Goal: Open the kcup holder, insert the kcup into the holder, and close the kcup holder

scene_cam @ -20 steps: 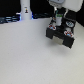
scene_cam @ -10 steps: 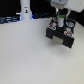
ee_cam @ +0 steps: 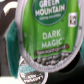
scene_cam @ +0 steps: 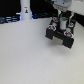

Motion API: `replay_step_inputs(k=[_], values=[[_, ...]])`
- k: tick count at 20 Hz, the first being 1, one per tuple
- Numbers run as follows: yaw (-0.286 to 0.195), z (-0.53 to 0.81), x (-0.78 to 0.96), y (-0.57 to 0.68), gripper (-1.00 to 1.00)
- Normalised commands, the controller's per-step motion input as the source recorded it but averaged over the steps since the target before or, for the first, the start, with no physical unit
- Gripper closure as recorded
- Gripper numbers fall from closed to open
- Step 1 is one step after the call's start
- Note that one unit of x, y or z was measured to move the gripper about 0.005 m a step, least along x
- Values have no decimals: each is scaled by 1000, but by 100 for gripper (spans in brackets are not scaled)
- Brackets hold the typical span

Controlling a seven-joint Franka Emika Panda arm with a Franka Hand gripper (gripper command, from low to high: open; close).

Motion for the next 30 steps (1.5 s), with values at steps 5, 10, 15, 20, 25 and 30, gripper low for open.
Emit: replay_step_inputs(k=[5,10,15,20,25,30], values=[[32,9,-224,0,100],[-10,87,-47,-36,100],[-13,155,-30,-116,100],[-2,36,-188,-24,100],[-8,75,-164,-29,100],[-5,-62,-85,-65,100]])
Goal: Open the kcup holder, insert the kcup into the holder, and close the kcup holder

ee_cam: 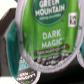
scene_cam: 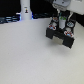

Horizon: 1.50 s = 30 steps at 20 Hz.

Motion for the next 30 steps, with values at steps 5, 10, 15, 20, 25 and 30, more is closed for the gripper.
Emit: replay_step_inputs(k=[5,10,15,20,25,30], values=[[-6,-100,-49,-80,100],[0,-290,-11,-27,100],[13,-287,22,22,100],[47,-62,92,137,-100],[106,265,140,77,-100],[109,295,162,32,-100]])
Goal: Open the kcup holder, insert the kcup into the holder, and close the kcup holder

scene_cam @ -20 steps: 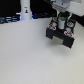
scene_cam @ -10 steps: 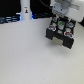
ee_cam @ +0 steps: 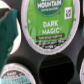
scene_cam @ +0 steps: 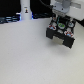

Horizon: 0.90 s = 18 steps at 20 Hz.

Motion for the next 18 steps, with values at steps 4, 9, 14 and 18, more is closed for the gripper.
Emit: replay_step_inputs(k=[4,9,14,18], values=[[113,366,261,-50,-100],[109,464,385,-239,-100],[75,475,477,-347,-100],[15,333,635,-487,-100]])
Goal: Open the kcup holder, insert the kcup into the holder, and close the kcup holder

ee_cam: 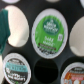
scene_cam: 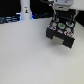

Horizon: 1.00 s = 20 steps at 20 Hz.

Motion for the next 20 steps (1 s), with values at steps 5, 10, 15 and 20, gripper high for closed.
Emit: replay_step_inputs(k=[5,10,15,20], values=[[2,229,718,-497,-100],[6,129,729,-413,-100],[2,12,824,-271,-100],[39,-25,788,-82,-100]])
